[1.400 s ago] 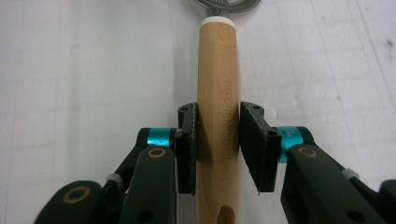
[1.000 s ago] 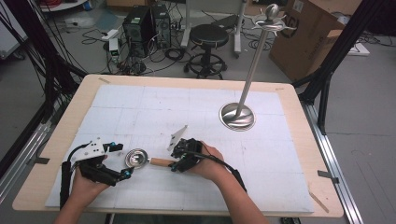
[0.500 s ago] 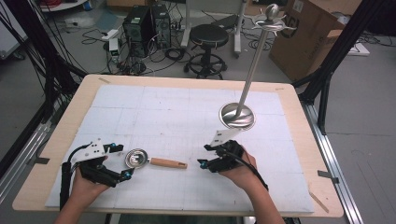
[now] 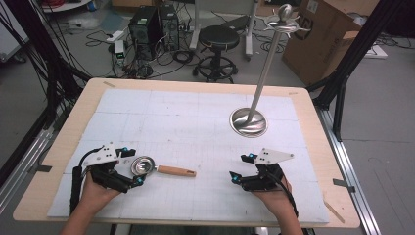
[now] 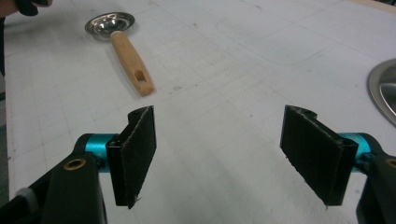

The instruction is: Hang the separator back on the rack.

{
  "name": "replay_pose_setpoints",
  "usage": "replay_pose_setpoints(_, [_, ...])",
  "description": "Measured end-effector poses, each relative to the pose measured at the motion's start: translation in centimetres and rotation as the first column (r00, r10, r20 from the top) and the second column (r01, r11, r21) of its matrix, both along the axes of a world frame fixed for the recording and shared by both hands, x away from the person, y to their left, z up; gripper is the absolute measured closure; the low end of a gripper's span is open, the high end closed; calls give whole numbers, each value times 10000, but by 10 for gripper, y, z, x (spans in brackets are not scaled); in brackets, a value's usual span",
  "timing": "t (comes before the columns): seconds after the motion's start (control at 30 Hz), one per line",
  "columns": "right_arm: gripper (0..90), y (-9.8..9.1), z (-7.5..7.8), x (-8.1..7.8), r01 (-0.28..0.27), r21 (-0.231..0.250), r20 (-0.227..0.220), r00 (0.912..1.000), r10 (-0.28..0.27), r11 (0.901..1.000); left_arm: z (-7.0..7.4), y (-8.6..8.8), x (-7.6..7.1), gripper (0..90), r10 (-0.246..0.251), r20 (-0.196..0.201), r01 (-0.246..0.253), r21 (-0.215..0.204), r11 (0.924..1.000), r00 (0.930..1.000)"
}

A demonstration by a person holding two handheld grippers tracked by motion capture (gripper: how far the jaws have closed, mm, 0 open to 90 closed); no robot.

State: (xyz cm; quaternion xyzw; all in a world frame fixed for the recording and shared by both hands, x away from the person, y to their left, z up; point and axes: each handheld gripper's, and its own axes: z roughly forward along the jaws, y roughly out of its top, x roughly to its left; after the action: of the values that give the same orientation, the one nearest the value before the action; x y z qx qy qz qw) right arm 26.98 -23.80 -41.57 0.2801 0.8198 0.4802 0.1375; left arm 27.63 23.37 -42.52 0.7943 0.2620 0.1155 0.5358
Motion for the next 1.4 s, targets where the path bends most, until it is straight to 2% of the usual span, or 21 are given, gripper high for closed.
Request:
replay_pose_setpoints(0.23, [263,-10,1,-1,142,213,96,9998,-145,9997,3,-2,4,23,-77,-81,76,-143,9999,9999])
replay_pose_setpoints(0.4, [263,-10,-2,0,252,317,46,9997,-254,9992,9,-13,8,23,-313,-165,317,259,9992,9994])
replay_pose_setpoints(0.43, [263,-9,-3,2,229,312,48,9997,-231,9992,10,-15,8,23,-375,-180,383,450,9983,9991])
replay_pose_setpoints(0.53, [263,-5,-4,6,160,228,69,9998,-161,9996,13,-23,13,23,-475,-163,492,1257,9909,9987])
replay_pose_setpoints(0.57, [263,-4,-3,7,134,199,62,9999,-135,9997,14,-25,15,36,-582,-227,608,1362,9888,9980])
replay_pose_setpoints(0.67, [262,-2,-3,9,87,224,109,9999,-89,9997,18,-29,20,220,-1201,-423,1255,1621,9788,9919])
replay_pose_setpoints(0.77, [262,1,-3,10,62,188,88,9999,-63,9998,21,-36,25,244,-1356,-519,1436,2103,9670,9894])
replay_pose_setpoints(0.93, [263,5,-3,11,-55,61,163,9999,54,10000,26,-44,33,296,-1768,-846,1939,2860,9384,9806])
replay_pose_setpoints(1.03, [263,4,-3,11,-59,51,129,9999,58,10000,29,-51,38,325,-1937,-1061,2187,3411,9142,9753])
replay_pose_setpoints(1.13, [263,4,-3,11,-68,52,143,9999,67,10000,30,-59,42,344,-2131,-1325,2489,3993,8824,9680])
replay_pose_setpoints(1.2, [263,5,-3,11,-60,27,98,9999,60,10000,30,-64,44,368,-2281,-1440,2688,4431,8552,9629])
replay_pose_setpoints(1.23, [263,5,-3,11,-73,-8,90,9999,73,10000,30,-67,45,373,-2300,-1489,2732,4551,8475,9617])
replay_pose_setpoints(1.3, [263,4,-4,10,-83,-6,80,9999,83,10000,30,-71,48,384,-2435,-1697,2957,4750,8288,9549])
replay_pose_setpoints(1.37, [263,3,-4,10,-107,-20,52,9999,107,9999,28,-75,50,410,-2492,-1884,3105,4813,8197,9499])
replay_pose_setpoints(1.4, [263,3,-4,10,-64,0,110,9999,64,10000,27,-77,51,417,-2505,-2009,3186,4924,8099,9471])
